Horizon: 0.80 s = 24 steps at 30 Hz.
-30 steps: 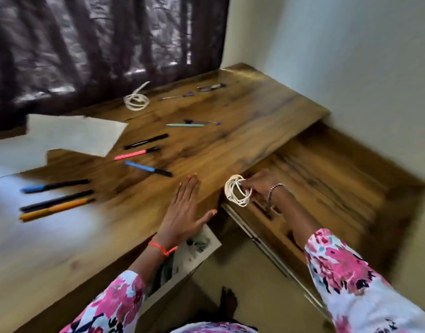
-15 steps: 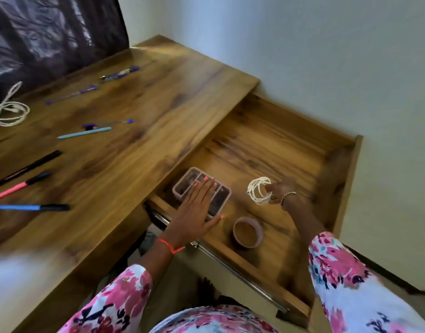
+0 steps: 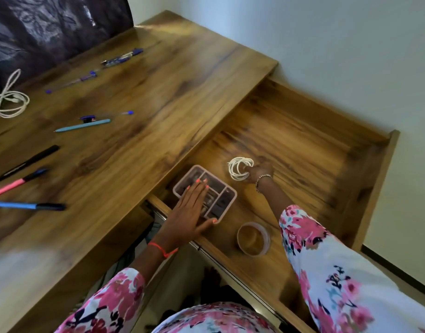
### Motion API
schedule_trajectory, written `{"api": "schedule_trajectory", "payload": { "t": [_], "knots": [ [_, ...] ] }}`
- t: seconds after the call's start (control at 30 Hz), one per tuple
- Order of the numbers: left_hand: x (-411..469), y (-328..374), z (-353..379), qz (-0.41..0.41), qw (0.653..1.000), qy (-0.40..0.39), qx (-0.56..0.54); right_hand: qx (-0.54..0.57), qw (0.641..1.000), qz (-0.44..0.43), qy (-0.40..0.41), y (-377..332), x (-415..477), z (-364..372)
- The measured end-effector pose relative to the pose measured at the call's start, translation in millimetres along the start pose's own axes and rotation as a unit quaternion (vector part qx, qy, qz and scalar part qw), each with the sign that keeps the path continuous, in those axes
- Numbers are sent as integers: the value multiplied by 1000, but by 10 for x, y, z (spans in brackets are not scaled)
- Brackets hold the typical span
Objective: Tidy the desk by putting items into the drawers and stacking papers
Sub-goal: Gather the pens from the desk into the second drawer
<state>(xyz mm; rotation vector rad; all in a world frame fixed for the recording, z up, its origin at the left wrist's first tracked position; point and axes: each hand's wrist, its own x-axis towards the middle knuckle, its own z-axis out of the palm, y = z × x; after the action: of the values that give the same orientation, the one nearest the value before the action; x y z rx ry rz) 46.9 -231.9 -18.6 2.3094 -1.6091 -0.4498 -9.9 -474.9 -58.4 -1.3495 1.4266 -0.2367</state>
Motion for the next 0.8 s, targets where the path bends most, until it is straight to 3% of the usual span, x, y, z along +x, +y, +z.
{"api": "schedule_trajectory", "payload": {
  "t": [0.3, 0.43, 0.57, 0.8],
  "knots": [
    [16, -128, 63, 12, 999, 21, 44, -128, 991, -31, -10, -198, -31, 268],
    [18, -135, 50, 15, 999, 20, 39, -61, 995, -75, 35, -351, -85, 278],
    [30, -232, -152, 13, 998, 65, 3, 0, 974, -191, 122, -705, -241, 325],
    [-77, -880, -916, -52, 980, 187, 31, -23, 926, -370, 73, -1489, -490, 983]
  ]
}}
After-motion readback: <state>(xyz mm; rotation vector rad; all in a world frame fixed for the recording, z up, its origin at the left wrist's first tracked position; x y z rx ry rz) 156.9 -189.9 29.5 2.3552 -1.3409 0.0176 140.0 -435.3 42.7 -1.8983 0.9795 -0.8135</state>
